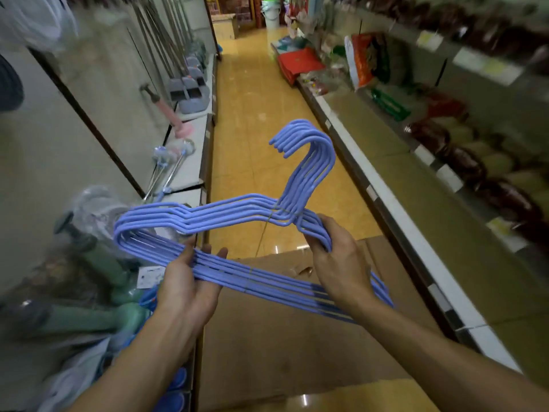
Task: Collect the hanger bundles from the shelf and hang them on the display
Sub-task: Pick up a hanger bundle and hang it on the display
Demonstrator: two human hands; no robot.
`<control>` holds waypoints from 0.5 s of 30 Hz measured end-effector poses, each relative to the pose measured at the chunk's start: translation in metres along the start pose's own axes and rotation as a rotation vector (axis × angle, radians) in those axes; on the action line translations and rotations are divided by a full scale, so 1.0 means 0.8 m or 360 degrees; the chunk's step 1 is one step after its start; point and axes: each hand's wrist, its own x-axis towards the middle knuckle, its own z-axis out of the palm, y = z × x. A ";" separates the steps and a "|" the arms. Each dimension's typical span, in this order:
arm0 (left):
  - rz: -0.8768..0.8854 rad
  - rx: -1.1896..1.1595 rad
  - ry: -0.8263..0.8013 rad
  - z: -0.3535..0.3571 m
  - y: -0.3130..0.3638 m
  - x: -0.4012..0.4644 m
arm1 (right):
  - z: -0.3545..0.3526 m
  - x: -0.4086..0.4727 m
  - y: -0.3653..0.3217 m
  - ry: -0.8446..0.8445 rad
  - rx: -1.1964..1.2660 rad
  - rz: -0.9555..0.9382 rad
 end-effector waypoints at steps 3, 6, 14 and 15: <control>0.0005 -0.0030 -0.0033 0.064 0.057 -0.089 | -0.077 0.009 -0.089 -0.0059 0.0009 0.0026; 0.0043 -0.0110 -0.0046 0.119 0.108 -0.163 | -0.143 0.025 -0.170 -0.0114 -0.0005 0.0010; 0.0346 -0.0210 -0.0076 0.238 0.225 -0.334 | -0.269 0.079 -0.368 -0.0224 -0.0152 -0.0212; 0.0394 -0.0237 -0.0082 0.249 0.235 -0.352 | -0.284 0.084 -0.389 -0.0228 -0.0143 -0.0234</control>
